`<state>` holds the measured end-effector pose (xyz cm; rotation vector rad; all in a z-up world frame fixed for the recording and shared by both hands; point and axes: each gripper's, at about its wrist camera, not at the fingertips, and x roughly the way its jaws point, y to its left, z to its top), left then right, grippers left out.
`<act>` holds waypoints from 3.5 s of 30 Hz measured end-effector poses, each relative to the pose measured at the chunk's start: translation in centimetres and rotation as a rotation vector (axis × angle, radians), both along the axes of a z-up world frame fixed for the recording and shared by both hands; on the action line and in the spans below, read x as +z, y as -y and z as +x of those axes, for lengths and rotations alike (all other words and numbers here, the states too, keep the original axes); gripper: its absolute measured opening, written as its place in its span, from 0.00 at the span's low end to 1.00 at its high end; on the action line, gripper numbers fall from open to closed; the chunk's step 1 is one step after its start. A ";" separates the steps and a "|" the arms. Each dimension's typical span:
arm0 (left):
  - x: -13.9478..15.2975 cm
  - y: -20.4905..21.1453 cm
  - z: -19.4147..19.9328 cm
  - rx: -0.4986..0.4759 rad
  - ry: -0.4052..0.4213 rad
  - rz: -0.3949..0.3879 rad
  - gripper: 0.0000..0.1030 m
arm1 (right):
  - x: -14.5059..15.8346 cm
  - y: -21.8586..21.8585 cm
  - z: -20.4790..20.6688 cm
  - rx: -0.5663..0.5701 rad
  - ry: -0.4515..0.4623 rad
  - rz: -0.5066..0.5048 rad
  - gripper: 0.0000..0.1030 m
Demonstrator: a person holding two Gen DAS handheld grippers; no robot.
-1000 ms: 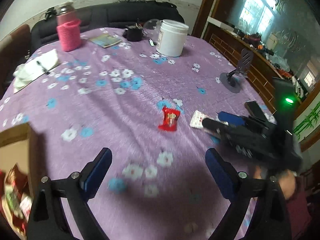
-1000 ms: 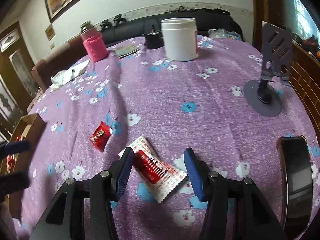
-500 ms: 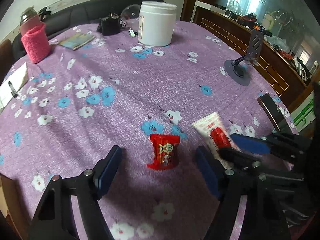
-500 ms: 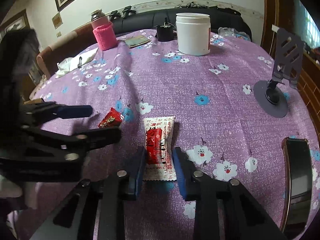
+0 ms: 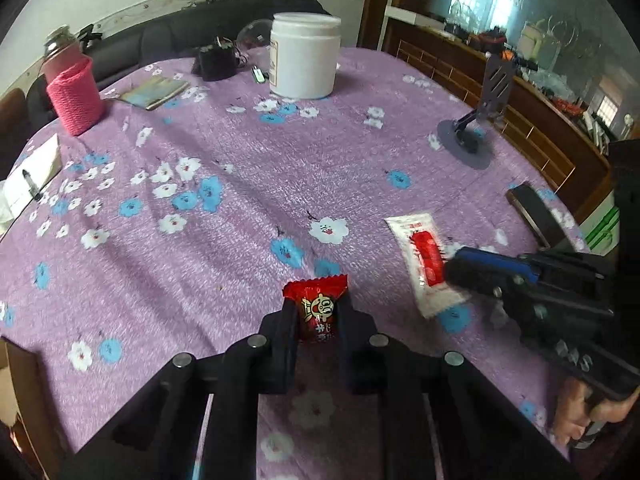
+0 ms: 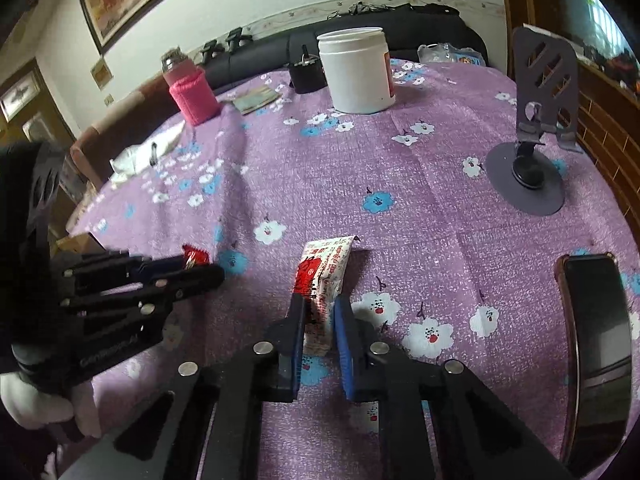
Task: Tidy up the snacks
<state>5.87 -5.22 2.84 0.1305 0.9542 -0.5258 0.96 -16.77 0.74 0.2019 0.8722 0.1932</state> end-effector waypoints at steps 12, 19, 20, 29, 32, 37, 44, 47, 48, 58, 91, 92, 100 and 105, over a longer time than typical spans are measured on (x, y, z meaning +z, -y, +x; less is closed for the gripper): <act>3.8 -5.7 -6.2 0.068 0.005 -0.169 0.16 | -0.7 1.0 0.4 -0.031 -0.020 0.097 0.18; 6.3 -10.6 -10.9 0.129 0.037 -0.249 0.16 | -0.8 0.3 1.5 -0.102 -0.049 0.116 0.48; 6.6 -11.4 -11.5 0.143 0.047 -0.250 0.16 | -0.7 -0.1 2.0 -0.120 -0.063 0.082 0.48; 8.0 -20.7 -15.7 0.307 0.090 -0.331 0.16 | -0.3 -5.2 3.0 -0.161 -0.105 -0.274 0.21; 8.1 -24.1 -16.7 0.357 0.099 -0.362 0.16 | 0.8 -4.4 1.3 -0.163 -0.088 -0.208 0.21; 8.2 -28.4 -17.2 0.417 0.114 -0.378 0.16 | 4.9 -6.3 -1.5 -0.109 -0.029 -0.147 0.21; 9.1 -33.6 -15.9 0.490 0.116 -0.327 0.16 | 10.3 -16.5 -3.6 0.113 0.069 -0.116 0.22; 9.2 -35.2 -14.9 0.506 0.111 -0.307 0.16 | 10.9 -22.0 -3.6 0.221 0.078 -0.105 0.22; 9.1 -35.8 -14.3 0.512 0.104 -0.299 0.16 | 10.8 -23.8 -3.6 0.252 0.077 -0.100 0.22; 5.8 -38.5 -7.7 0.552 -0.019 -0.311 0.16 | 6.3 -36.4 -0.2 0.386 0.021 -0.162 0.22; 9.8 -34.3 -18.2 0.781 0.328 -0.128 0.89 | 6.9 -31.0 -5.6 0.286 0.095 -0.038 0.50; 9.9 -33.9 -18.8 0.793 0.332 -0.114 0.91 | 6.9 -30.6 -6.4 0.278 0.100 -0.039 0.53; 9.5 -31.7 -22.0 0.829 0.321 -0.066 0.93 | 5.6 -28.9 -12.0 0.252 0.117 -0.047 0.57; 9.4 -30.4 -23.8 0.827 0.339 -0.019 0.93 | 5.1 -28.4 -14.5 0.256 0.127 -0.059 0.57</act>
